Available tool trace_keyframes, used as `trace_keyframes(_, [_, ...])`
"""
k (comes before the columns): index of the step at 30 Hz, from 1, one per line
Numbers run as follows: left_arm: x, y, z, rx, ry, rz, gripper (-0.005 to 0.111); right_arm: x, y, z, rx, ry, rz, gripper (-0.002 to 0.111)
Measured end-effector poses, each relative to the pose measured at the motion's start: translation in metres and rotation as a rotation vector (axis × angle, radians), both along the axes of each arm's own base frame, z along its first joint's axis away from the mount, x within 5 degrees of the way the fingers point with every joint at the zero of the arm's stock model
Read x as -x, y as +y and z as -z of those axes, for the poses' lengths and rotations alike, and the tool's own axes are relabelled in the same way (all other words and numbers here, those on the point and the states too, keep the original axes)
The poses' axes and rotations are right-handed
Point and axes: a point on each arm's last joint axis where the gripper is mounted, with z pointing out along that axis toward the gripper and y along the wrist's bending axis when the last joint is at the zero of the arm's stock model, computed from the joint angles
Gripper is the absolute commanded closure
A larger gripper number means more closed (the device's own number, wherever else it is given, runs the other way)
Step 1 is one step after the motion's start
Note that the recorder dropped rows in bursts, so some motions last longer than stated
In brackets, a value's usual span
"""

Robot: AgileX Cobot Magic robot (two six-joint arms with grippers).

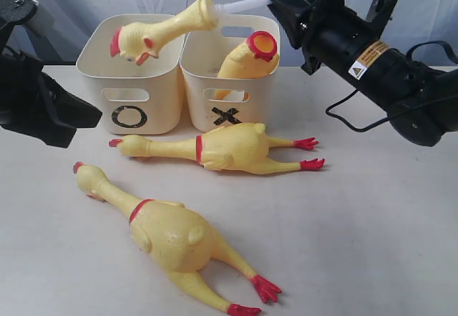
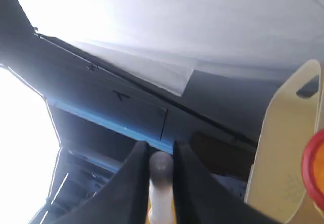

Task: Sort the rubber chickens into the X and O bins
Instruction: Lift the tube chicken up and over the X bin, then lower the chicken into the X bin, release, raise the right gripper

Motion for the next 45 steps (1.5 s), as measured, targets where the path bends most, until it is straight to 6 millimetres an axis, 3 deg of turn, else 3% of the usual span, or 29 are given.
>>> trace_keyframes(8, [0.000, 0.000, 0.000, 0.000, 0.000, 0.000, 0.107, -0.008, -0.012, -0.003, 0.005, -0.027, 0.166, 0.109])
trace_keyframes(18, [0.000, 0.000, 0.000, 0.000, 0.000, 0.000, 0.107, -0.025, -0.015, -0.011, 0.317, -0.154, 0.336, 0.109])
trace_keyframes(28, [0.000, 0.000, 0.000, 0.000, 0.000, 0.000, 0.107, -0.060, -0.007, -0.050, 0.642, -0.329, 0.432, 0.109])
trace_keyframes(33, [0.000, 0.000, 0.000, -0.002, 0.000, 0.001, 0.107, -0.076, 0.005, -0.032, 0.720, -0.318, 0.411, 0.109])
trace_keyframes(39, [0.000, 0.000, 0.000, -0.004, 0.000, 0.001, 0.107, -0.090, 0.036, -0.008, 0.834, -0.338, 0.351, 0.109])
trace_keyframes(45, [0.000, 0.000, 0.000, -0.004, 0.000, 0.001, 0.107, -0.092, 0.051, 0.004, 0.984, -0.422, 0.271, 0.109])
